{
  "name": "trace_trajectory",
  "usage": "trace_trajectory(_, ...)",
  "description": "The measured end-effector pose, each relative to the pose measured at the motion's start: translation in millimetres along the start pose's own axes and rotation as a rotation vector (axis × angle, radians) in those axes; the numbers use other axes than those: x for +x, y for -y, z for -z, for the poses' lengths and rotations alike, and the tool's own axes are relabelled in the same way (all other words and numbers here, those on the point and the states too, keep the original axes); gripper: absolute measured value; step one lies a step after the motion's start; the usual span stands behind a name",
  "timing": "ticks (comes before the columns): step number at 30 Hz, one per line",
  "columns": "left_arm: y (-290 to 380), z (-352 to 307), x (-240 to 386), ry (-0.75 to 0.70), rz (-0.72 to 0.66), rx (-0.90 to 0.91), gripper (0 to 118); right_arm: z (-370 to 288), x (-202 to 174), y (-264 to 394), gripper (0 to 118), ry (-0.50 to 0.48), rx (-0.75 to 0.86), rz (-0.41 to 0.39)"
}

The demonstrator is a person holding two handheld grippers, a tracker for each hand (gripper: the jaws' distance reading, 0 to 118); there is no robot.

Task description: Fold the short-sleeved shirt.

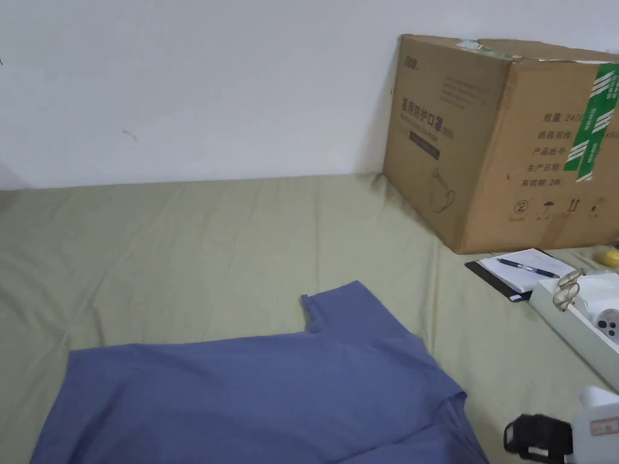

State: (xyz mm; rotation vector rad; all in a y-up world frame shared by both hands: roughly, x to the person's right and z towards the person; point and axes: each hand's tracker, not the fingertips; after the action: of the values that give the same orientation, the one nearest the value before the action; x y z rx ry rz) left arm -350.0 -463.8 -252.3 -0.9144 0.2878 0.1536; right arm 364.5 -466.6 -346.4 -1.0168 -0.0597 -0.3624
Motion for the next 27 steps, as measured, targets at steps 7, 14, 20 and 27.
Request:
trace_trajectory(7, -20.4, -68.3, -10.8, 0.225, -0.205, 0.140, 113, -89.6, -67.2, 4.5, 110, -0.177, 0.214, -0.074)
trace_trajectory(14, -59.6, -83.1, 31.8, 0.228, -0.030, 0.406, 0, -99.5, -148.4, -2.6, 0, -0.314, 0.475, -0.270)
trace_trajectory(20, -172.1, 34.6, 58.8, 0.254, 0.072, 0.188, 0, -48.5, -199.2, -45.5, 0, -0.396, 0.376, -0.331)
trace_trajectory(27, -227.2, 206.8, 61.3, 0.277, 0.016, -0.166, 117, 3.6, -230.0, -51.3, 0, -0.373, 0.255, -0.460)
